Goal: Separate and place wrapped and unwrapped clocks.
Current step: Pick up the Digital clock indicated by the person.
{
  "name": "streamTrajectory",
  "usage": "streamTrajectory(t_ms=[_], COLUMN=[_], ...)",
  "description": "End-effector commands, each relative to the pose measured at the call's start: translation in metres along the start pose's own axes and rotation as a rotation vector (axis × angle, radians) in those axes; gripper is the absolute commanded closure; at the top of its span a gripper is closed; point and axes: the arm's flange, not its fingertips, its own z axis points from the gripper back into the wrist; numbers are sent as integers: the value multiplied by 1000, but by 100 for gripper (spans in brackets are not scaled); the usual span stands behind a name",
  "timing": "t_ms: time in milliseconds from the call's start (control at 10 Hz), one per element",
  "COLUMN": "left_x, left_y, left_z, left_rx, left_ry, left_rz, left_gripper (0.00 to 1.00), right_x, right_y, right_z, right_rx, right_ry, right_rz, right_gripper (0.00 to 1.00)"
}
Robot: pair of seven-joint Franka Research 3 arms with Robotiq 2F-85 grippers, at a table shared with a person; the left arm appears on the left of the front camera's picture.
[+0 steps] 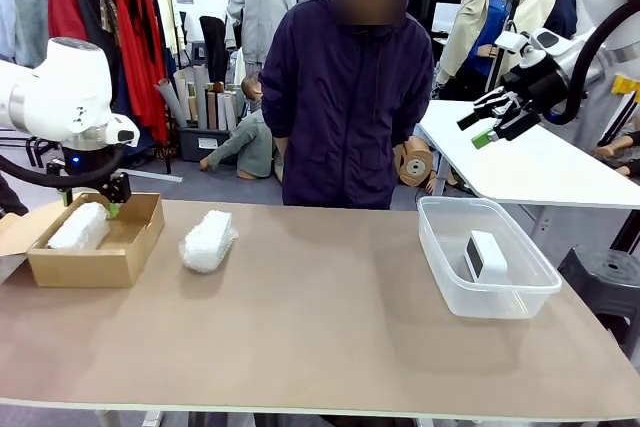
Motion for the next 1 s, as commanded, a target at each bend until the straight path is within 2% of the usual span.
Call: streamTrajectory(t_ms=[0,100,200,400,500,600,900], left_x=[-13,-16,-21,-29,-33,-35,-31], left_y=[-1,-7,-5,-20,-24,-25,-17], left_z=[5,7,17,37,49,60,96], left_rx=[-79,-116,-220,-312,-360,-403,-471], left_ry=[-91,-129,-174,-301,-416,-465,-383], left_rz=[-176,-219,-332,-467,-553,-611,-737], left_gripper=[0,0,0,0,0,0,0], right_x=[2,2,2,2,2,2,2], right_y=[3,3,3,3,3,3,3], right_z=[0,0,0,0,0,0,0], right_rx=[5,5,5,5,5,5,5], right_ry=[17,17,17,17,17,17,17], right_rz=[8,8,8,8,8,8,8], right_gripper=[0,0,0,0,0,0,0])
